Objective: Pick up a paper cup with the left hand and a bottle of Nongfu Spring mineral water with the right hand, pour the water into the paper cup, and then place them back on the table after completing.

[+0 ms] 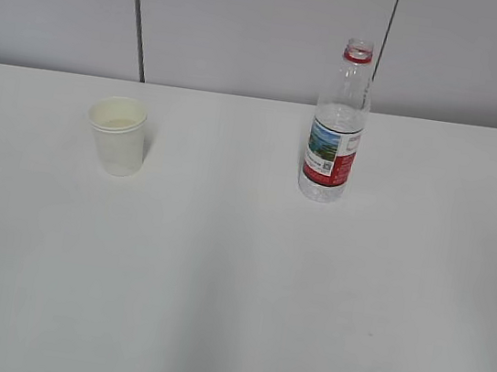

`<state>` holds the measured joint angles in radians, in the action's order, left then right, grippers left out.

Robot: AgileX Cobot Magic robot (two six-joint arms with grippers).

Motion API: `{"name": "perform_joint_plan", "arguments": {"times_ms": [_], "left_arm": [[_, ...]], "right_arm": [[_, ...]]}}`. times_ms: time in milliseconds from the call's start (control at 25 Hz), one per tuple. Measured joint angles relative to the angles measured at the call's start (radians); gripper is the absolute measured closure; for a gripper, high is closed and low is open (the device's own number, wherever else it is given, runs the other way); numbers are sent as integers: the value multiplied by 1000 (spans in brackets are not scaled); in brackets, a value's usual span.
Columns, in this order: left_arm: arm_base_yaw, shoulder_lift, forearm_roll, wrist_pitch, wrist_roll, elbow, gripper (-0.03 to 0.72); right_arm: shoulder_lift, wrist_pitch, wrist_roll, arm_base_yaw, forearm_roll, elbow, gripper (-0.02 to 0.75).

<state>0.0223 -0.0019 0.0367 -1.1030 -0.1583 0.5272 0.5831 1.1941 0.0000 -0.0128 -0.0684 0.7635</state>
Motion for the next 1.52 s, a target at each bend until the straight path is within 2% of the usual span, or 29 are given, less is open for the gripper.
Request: {"name": "perform_joint_plan", "arguments": {"times_ms": [480, 800, 1040, 1520], "left_arm": [[0, 0, 0, 0, 0, 0, 450], [0, 0, 0, 0, 0, 0, 450], [0, 0, -1, 1, 0, 0, 450], [0, 0, -1, 0, 0, 0, 450]], "right_arm": [[-340, -134, 0, 0, 0, -218, 151], [-522, -209, -9, 0, -10, -253, 151], [-600, -197, -10, 0, -12, -250, 151], [-600, -47, -30, 0, 4, -210, 152]]}}
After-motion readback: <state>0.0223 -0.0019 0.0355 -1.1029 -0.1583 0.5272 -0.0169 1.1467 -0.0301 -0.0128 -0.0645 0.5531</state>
